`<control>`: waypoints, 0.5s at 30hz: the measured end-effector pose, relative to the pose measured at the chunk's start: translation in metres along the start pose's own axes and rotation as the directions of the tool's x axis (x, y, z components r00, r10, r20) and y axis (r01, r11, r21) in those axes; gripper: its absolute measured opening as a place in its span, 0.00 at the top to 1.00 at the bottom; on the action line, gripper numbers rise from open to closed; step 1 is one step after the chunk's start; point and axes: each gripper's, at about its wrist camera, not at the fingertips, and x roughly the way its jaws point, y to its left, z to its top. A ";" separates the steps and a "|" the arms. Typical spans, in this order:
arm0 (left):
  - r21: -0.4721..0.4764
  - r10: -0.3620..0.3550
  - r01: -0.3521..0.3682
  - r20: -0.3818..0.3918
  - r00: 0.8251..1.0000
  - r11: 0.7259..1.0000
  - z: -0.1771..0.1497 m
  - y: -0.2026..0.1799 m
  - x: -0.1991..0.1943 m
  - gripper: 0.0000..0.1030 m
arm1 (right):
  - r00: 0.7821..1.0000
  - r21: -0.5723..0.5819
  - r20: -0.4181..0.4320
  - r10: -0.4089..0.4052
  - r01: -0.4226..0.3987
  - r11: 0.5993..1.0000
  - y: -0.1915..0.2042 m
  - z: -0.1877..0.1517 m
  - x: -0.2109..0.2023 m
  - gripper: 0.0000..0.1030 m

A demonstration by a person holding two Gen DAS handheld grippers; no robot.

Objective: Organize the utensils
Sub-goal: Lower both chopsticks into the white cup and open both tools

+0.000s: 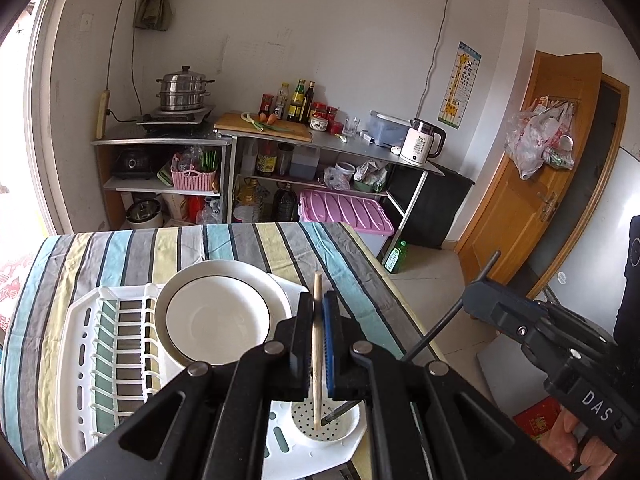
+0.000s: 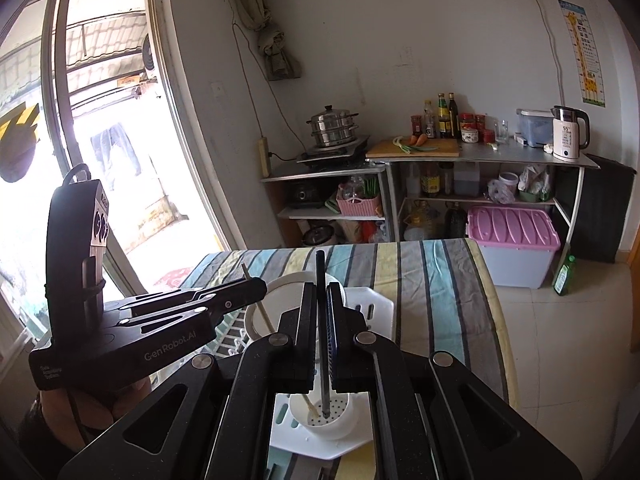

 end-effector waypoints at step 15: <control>-0.061 0.032 -0.034 -0.038 0.999 0.998 -0.017 0.024 0.022 0.94 | 0.998 0.057 -0.029 -0.054 0.055 0.997 -0.034 -0.008 0.012 0.95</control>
